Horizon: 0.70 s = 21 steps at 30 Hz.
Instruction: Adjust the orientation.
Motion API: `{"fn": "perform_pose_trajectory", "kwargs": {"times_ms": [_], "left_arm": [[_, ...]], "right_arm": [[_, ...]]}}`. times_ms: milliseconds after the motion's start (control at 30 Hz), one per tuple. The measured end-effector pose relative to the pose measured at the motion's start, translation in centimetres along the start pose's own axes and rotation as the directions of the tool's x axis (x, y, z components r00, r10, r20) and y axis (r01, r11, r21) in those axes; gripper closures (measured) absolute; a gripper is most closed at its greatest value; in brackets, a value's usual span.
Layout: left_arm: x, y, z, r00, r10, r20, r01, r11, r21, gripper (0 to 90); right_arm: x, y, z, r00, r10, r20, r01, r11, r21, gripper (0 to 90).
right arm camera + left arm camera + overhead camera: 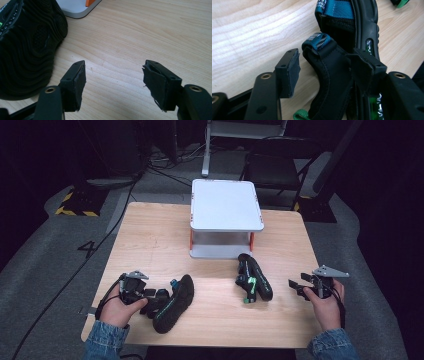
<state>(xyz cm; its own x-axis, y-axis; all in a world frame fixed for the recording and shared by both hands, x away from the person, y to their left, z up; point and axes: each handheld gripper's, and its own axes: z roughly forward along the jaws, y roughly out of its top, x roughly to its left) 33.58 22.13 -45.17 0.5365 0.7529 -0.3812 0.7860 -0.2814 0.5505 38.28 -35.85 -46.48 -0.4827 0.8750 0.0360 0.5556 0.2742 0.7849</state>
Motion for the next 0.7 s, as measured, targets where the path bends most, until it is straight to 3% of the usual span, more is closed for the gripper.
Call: {"fn": "perform_pose_trajectory", "kwargs": {"times_ms": [67,267,400,567,633,700], "left_arm": [[0.32,-0.17,0.05,0.9985,-0.048,0.025,0.048,0.9988,-0.002,42.3],[0.73,-0.36,0.12,0.9910,-0.104,0.084,0.104,0.9945,0.005,47.8],[0.51,-0.20,0.05,0.9899,-0.102,0.099,0.101,0.9948,0.017,57.9],[0.32,0.06,-0.06,0.9855,-0.087,0.146,0.085,0.9961,0.025,75.1],[0.20,0.25,-0.19,0.9827,-0.075,0.169,0.072,0.9971,0.025,82.4],[-0.10,0.52,-0.31,0.9770,-0.072,0.201,0.069,0.9974,0.020,83.3]], "right_arm": [[0.04,-0.02,0.11,1.0000,-0.007,-0.002,0.007,1.000,0.003,35.4],[0.14,-0.10,0.24,1.0000,-0.004,-0.004,0.004,1.000,0.013,35.4],[0.14,-0.13,0.25,1.0000,0.001,-0.003,-0.001,1.000,0.015,35.4],[0.07,-0.17,0.27,1.0000,0.000,-0.002,0.000,1.000,0.017,35.4],[0.01,-0.18,0.28,1.0000,0.002,-0.003,-0.002,1.000,0.017,35.4],[-0.01,-0.19,0.29,1.0000,0.002,-0.002,-0.002,1.000,0.018,35.4]]}}
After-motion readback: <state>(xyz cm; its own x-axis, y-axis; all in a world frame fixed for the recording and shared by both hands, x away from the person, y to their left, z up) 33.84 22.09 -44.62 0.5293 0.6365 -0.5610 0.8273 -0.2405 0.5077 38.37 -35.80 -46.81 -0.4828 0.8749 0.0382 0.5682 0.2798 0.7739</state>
